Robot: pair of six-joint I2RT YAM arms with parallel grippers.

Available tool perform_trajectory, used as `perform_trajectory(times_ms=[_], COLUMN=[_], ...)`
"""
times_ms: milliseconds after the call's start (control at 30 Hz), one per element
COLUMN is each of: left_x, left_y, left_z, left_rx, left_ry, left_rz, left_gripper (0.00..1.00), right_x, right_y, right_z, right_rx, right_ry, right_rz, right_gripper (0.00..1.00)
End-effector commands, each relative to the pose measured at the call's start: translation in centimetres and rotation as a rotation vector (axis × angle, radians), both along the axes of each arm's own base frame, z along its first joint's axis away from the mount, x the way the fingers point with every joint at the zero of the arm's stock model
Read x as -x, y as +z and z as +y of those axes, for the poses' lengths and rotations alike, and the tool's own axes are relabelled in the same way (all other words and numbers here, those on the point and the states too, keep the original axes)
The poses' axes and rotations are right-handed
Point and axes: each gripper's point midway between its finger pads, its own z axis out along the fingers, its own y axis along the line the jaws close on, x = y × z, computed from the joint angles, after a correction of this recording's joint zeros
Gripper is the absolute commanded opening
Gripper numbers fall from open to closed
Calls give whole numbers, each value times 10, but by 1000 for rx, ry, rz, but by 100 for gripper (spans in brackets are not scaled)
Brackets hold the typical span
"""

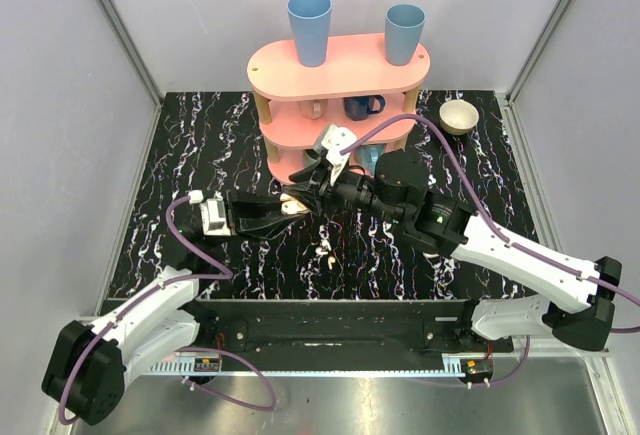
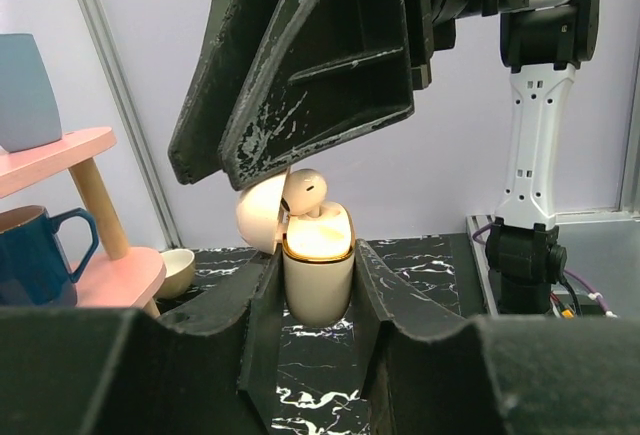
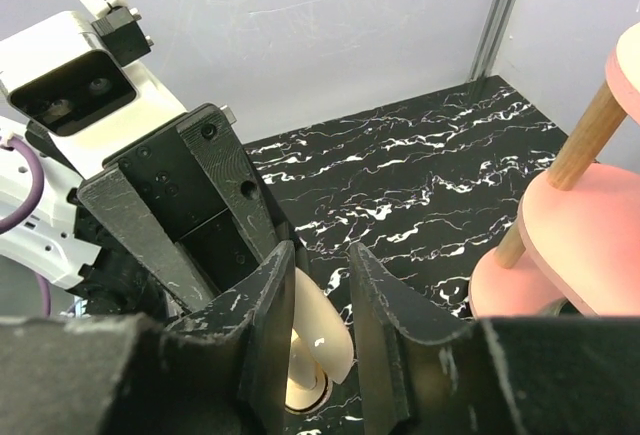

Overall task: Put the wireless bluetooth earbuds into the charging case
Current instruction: Adjust the right earbud in the right side groove of the charging case.

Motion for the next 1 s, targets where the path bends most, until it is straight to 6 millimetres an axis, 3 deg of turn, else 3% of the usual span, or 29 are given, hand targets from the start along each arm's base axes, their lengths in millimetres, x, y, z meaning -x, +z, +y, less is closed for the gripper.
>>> perform_trajectory(times_ms=[0,400,533,733,967], left_x=[7,0,2,7,10], left_y=[34,40,39,34,33], left_z=[9,17,16,13,9], left_rx=[89,133,125,101,85], left_ry=[41,111,102,62,30], left_rz=[-131,-131,-132,-132,-131], left_gripper=[0,0,0,0,0], right_x=[17,33,20,1,-11], right_y=[9,3,5,36,34], right_z=[-7,-7,-11,-27,-18], right_rx=[-18,-26,-23,-95,-96], right_ry=[48,115,42,-83,-117], right_rz=[24,105,79,-8,-10], right_gripper=[35,34,34,35,36])
